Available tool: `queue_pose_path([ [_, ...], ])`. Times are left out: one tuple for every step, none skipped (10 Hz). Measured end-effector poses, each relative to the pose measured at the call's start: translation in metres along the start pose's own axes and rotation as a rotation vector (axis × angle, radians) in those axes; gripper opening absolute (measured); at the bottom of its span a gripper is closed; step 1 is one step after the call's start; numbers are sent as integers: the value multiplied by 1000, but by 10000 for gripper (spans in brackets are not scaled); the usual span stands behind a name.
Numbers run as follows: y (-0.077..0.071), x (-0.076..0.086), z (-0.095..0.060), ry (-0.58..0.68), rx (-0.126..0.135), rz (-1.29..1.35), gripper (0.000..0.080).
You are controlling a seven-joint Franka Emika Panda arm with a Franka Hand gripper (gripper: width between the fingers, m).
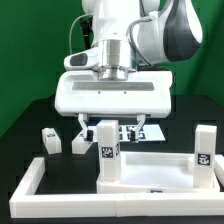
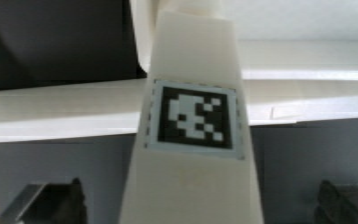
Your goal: Assemble desk
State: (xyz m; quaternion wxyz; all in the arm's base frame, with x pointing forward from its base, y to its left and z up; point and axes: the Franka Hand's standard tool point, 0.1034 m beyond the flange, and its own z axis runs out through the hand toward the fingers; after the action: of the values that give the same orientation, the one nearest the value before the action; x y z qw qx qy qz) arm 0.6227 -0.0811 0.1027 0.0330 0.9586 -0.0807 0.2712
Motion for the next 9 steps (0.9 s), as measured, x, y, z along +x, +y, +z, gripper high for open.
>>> queue_pose_path([
  [-1,-2,0,-26,16,14,649],
  [-7,0,-6,-114,80,65,649],
  [-8,10,-14,-164,117,98,649],
  [-12,8,-13,-261,155,128,649],
  [-9,8,-10,-301,173,136,649],
  [-9,1,-4,-378,194,140,649],
  [-8,-2,0,-473,209,128,649],
  [-3,-1,2,-532,215,107,649],
  [2,3,3,-528,206,103,649],
])
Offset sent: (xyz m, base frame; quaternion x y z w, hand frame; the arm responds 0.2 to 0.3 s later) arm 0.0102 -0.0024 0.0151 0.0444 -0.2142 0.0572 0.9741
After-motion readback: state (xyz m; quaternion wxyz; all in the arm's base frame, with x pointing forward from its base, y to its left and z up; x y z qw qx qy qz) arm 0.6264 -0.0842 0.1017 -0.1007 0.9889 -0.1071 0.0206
